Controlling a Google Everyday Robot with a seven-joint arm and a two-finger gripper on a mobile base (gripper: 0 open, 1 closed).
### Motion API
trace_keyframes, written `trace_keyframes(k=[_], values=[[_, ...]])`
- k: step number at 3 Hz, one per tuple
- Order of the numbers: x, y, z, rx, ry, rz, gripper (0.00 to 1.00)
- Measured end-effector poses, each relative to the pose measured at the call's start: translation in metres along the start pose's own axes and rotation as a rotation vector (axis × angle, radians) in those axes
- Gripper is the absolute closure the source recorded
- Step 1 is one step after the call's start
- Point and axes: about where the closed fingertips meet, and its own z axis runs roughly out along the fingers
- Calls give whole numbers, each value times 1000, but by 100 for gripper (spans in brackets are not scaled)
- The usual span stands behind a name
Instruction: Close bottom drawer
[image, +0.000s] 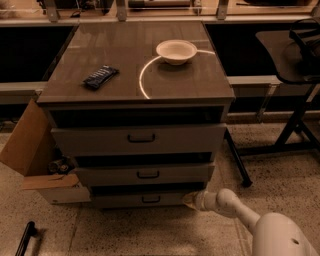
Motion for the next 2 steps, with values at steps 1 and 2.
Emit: trace_keyframes(k=[1, 2], values=[[-9, -1, -18, 8, -22, -36, 100], [-23, 42, -48, -79, -59, -104, 100]])
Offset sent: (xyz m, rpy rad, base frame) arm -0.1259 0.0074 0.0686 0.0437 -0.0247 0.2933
